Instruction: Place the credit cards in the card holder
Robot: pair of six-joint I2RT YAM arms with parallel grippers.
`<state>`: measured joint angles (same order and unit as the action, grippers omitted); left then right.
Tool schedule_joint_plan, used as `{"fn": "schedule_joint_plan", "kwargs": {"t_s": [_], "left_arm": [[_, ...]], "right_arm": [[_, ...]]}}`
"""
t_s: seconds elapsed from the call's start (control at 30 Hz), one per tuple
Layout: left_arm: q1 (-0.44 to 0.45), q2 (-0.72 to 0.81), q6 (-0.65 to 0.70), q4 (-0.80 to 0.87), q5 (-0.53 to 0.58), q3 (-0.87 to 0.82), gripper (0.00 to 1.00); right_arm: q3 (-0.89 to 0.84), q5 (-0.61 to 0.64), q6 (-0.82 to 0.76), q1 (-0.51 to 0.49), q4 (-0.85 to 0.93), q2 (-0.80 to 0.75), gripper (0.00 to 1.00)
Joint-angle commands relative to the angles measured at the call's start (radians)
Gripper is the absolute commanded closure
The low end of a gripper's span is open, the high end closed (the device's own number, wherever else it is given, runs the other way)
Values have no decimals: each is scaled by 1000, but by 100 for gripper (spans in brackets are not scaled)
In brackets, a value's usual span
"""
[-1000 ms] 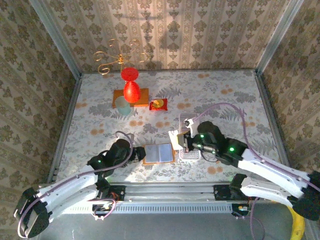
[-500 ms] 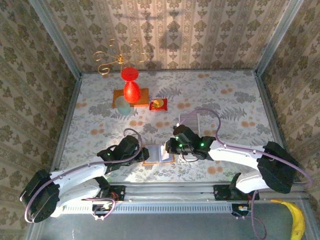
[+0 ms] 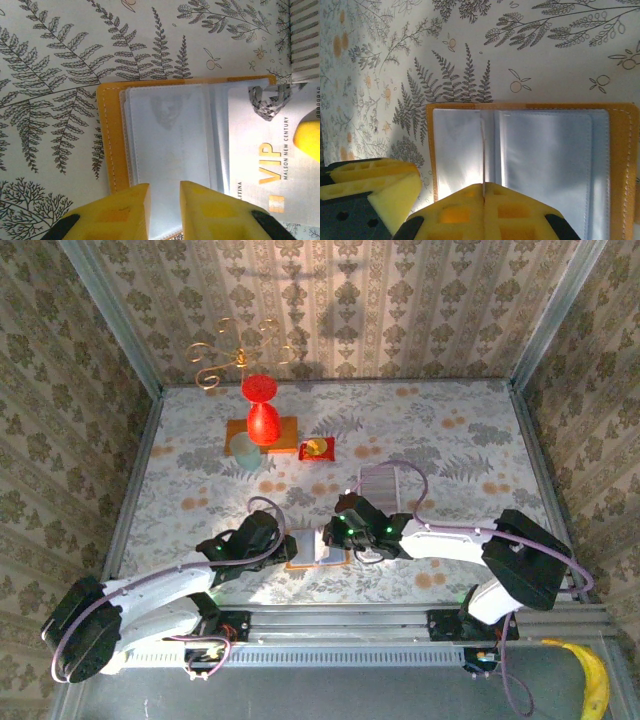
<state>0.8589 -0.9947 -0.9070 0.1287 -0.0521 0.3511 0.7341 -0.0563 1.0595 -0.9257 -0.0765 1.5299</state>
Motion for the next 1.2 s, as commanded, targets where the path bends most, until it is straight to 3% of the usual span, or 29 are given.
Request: {"fn": "schedule_joint_plan", "kwargs": {"t_s": [0.0,0.77,1.17], "left_arm": [[9,9,-15,2,17,-20,79],[10,-35,-32,-33,23,-64,86],[12,-39,-32,-38,25,-70,87]], "right_arm": [[26,37,23,-9,-37,31,100],[-6,11,81,-25,-116,85,100],[-39,106,18,-25,-37,-4,100]]}}
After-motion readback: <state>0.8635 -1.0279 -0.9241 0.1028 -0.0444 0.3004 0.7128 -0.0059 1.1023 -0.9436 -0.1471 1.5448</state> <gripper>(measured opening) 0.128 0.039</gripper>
